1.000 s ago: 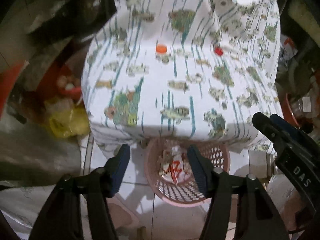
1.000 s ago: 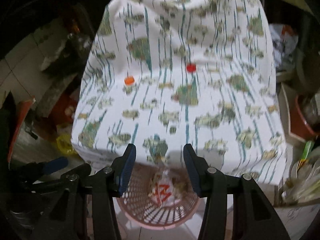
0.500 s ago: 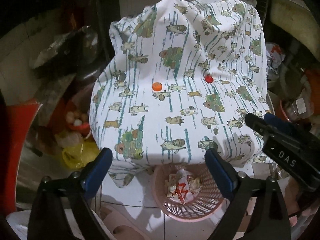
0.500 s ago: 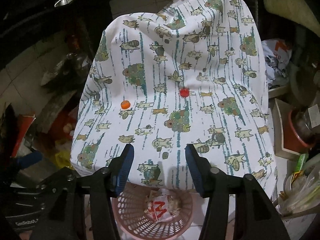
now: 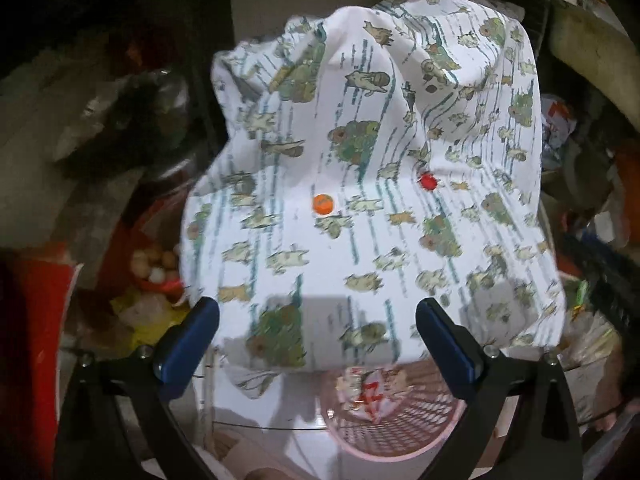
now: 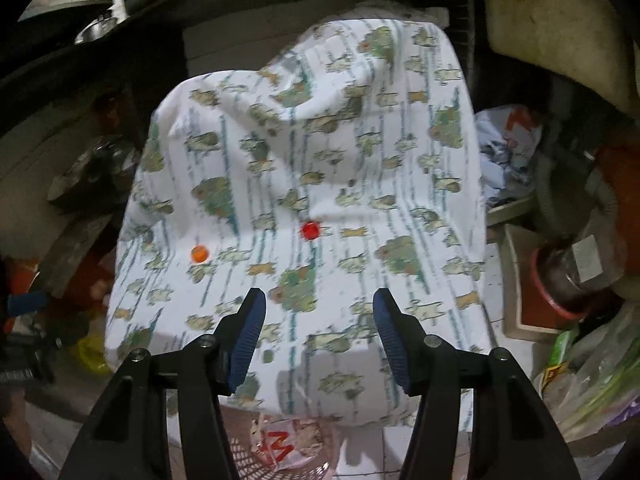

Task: Collect trash
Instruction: 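Move both tools back up toward the caps on the cloth, then grasp the orange cap with the left tool while the right tool grasps the red cap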

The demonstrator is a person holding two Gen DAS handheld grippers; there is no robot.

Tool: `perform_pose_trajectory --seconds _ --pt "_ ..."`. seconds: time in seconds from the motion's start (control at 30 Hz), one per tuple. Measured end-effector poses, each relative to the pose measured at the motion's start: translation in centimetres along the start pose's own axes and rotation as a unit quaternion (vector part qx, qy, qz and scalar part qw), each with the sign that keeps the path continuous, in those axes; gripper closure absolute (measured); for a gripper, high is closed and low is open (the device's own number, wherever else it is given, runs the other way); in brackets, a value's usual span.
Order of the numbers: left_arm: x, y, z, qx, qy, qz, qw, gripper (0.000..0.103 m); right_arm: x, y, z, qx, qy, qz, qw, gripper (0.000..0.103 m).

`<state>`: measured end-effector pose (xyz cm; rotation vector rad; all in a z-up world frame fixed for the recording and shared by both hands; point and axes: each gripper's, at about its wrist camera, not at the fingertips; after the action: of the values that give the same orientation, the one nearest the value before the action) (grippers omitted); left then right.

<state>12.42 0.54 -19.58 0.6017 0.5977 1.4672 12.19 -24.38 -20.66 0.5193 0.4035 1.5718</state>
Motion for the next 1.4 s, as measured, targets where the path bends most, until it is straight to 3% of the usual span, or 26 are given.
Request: perform_pose_trajectory --seconds 0.07,0.23,0.33,0.43,0.6,0.83,1.1,1.17,1.23,1.3,1.37,1.4 --pt "0.1 -1.6 1.3 0.012 0.004 -0.015 0.9998 0.006 -0.6 -0.5 0.3 0.004 -0.006 -0.004 1.0 0.045" --pt "0.1 -6.0 2.9 0.039 0.006 -0.025 0.9989 0.026 -1.3 -1.9 0.8 0.011 0.0 -0.02 1.0 0.045" --pt "0.9 -9.4 3.3 0.064 0.041 -0.038 0.9964 0.038 -2.0 -3.2 0.7 0.025 -0.006 -0.03 0.999 0.045" --pt "1.3 -12.3 3.7 0.078 0.067 -0.022 0.9945 0.047 -2.7 -4.8 0.5 0.043 -0.02 -0.032 0.998 0.045" --pt "-0.1 -16.0 4.8 0.071 0.035 -0.012 0.9967 0.049 -3.1 -6.2 0.6 0.053 -0.03 -0.038 0.997 0.045" --pt "-0.2 -21.0 5.3 0.085 0.047 0.0 0.9953 0.049 -4.1 -8.1 1.2 0.062 -0.042 -0.043 0.996 0.045" --pt "-0.1 -23.0 4.7 0.095 0.03 0.014 0.9949 0.058 -5.0 -10.3 1.8 0.087 -0.072 -0.032 0.993 0.045" --pt "0.1 -23.1 4.6 0.096 0.028 0.017 0.9949 0.063 -4.6 -11.5 1.7 0.114 -0.065 -0.014 0.991 0.044" --pt "0.2 -23.4 4.5 0.097 0.03 0.015 0.9947 0.078 -3.8 -13.3 1.6 0.148 -0.056 0.014 0.987 0.044" --pt "-0.1 -23.6 4.6 0.094 0.028 0.012 0.9951 0.08 -3.2 -14.7 1.8 0.157 -0.058 0.036 0.985 0.044" --pt "-0.1 -23.2 4.7 0.088 0.017 0.02 0.9958 0.097 -2.5 -16.4 2.1 0.157 -0.046 0.048 0.985 0.04" --pt "0.0 -22.9 4.8 0.088 0.016 0.02 0.9958 0.101 -2.1 -17.3 2.2 0.152 -0.035 0.046 0.987 0.039"
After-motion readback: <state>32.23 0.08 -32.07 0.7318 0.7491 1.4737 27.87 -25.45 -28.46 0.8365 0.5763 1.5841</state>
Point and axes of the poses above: each gripper's, at about its wrist camera, not at the fingertips, and y roughly against the way its jaws point, x to its left, z to its top, and after that the axes turned 11 degrees about -x, right-handed
